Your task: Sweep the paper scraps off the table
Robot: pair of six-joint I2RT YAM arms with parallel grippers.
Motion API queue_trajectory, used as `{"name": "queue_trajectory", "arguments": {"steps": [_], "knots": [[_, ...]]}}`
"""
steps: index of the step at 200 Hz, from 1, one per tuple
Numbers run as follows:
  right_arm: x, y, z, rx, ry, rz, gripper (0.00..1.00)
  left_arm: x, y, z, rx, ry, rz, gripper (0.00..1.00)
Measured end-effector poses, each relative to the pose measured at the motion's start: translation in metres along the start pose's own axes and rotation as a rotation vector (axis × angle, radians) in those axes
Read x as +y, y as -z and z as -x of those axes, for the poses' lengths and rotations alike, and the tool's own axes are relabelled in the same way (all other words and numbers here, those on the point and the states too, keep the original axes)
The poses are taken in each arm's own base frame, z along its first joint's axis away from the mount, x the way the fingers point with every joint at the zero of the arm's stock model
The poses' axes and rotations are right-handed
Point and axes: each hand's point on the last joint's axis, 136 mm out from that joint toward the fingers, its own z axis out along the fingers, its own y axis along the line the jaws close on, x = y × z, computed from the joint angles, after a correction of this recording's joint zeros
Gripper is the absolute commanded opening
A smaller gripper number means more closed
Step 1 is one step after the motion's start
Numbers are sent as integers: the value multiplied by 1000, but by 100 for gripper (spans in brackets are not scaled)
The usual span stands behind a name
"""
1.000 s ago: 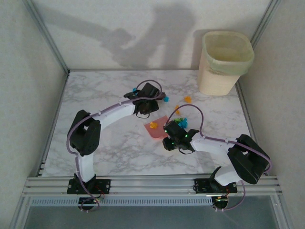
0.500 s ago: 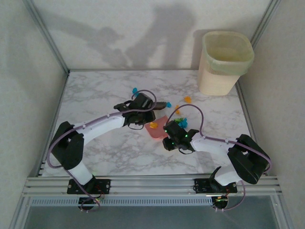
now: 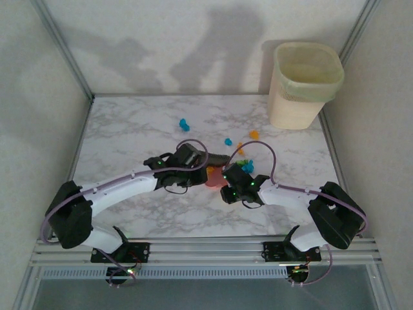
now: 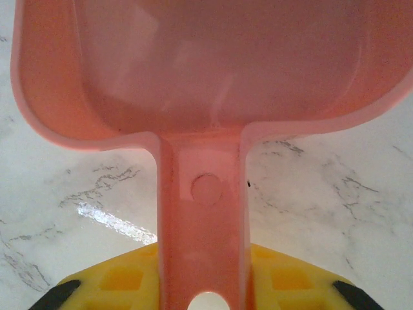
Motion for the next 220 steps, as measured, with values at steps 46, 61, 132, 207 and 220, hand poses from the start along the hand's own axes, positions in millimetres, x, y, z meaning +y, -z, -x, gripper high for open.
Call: {"name": "queue_trajectory", "arguments": {"steps": [46,61,132,207,220], "knots": [[-1,0,1,-1,-4,-2,0,6,19,-16,20,-4,-53,0],[-1,0,1,-1,-5,-2,0,5,23,-21,35,-5,-74,0],[-2,-1,0,-4,-12,-2,0,3,22,-34,87,-7,-117,0],[-2,-1,0,-7,-13,0,0,-1,29,-26,60,-16,-109,0],[-2,-1,0,-7,-13,0,0,1,30,-21,38,-14,-90,0]]}}
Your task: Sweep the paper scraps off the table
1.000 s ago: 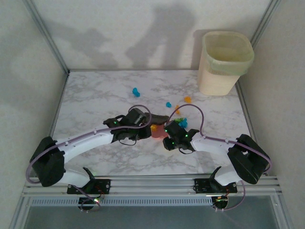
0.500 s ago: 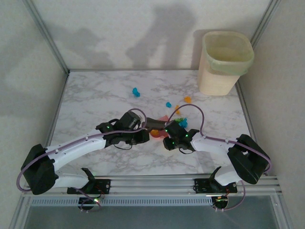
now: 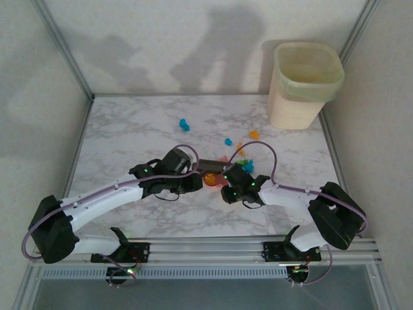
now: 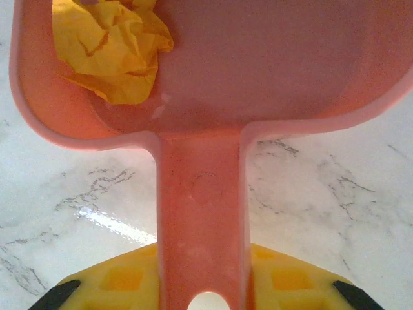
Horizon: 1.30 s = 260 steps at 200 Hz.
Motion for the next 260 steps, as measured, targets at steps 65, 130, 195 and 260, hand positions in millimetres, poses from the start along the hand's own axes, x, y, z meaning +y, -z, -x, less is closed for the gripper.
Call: {"name": "queue_trajectory", "arguments": {"steps": [65,130,195,260], "knots": [[0,0,0,-3,-1,2,0,30,40,51,-220,89,75,0],[0,0,0,-3,-1,2,0,66,99,89,-591,153,140,0],[0,0,0,-3,-1,2,0,148,58,49,-649,171,244,0],[-2,3,-2,-17,-4,6,0,151,61,54,-738,158,206,0]]}}
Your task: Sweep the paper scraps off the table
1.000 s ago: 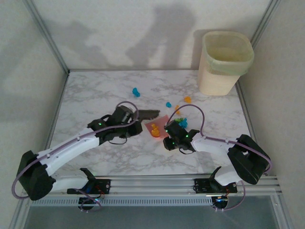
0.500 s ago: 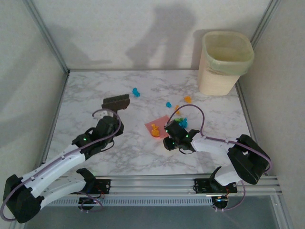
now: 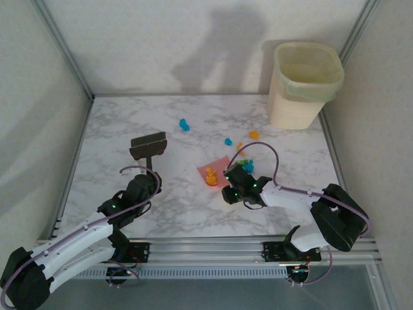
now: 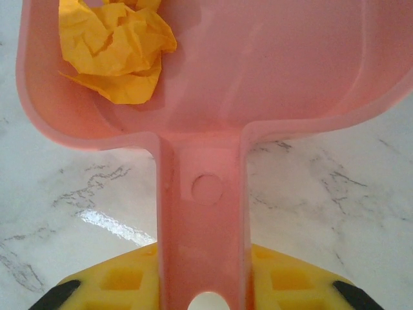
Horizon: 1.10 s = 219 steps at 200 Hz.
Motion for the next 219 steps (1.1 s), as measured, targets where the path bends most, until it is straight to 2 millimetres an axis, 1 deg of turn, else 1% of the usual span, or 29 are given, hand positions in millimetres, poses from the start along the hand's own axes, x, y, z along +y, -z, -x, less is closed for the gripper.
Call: {"name": "queue_trajectory", "arguments": {"steps": [31,64,130,163,177,190,219], "knots": [[-2,6,-4,-12,0,5,0,-3,-1,1,-4,6,-12,0],[-3,19,-3,-57,3,24,0,-5,-2,-2,8,6,-19,0],[-5,59,20,-251,7,49,0,-7,-3,-5,25,5,-30,0],[-10,84,34,-346,-5,38,0,-8,-3,-6,31,5,-34,0],[-11,97,41,-361,-11,18,0,-8,-3,-6,31,5,-34,0],[-11,111,53,-367,-18,-2,0,-8,-3,-6,32,5,-34,0],[-2,156,98,-407,-48,-40,0,-8,-3,-6,32,8,-34,0]]}}
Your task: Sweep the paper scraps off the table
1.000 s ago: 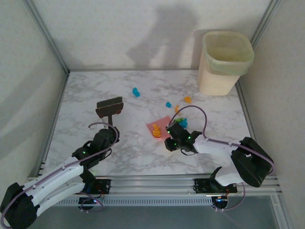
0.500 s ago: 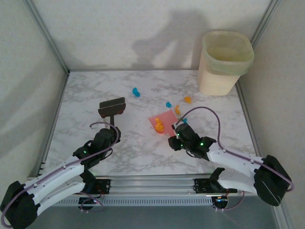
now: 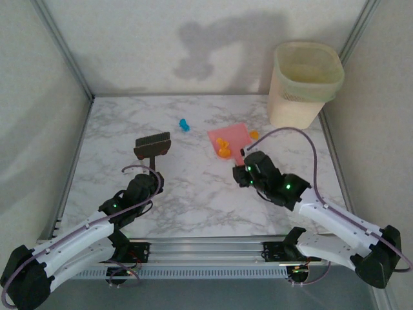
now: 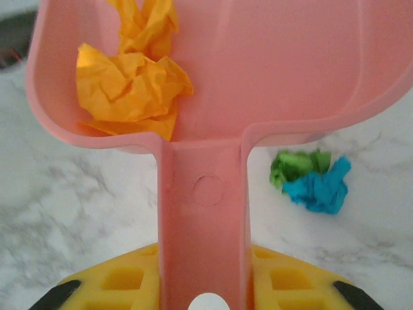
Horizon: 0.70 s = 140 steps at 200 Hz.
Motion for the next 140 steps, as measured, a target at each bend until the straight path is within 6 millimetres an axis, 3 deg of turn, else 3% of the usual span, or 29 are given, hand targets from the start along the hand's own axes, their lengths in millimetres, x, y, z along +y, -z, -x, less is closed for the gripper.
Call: {"name": "queue_trajectory", "arguments": {"steps": [35,73,94,140], "knots": [[10,23,58,-25,-11,-41,0,0,0,0,0,9,1,0],[3,38,126,-45,-56,-126,0,0,0,0,-2,20,-1,0],[-18,44,160,-76,-130,-171,0,-1,1,1,-5,23,-5,0],[-94,47,230,-151,-352,-264,0,-4,6,6,-18,37,-25,0]]}}
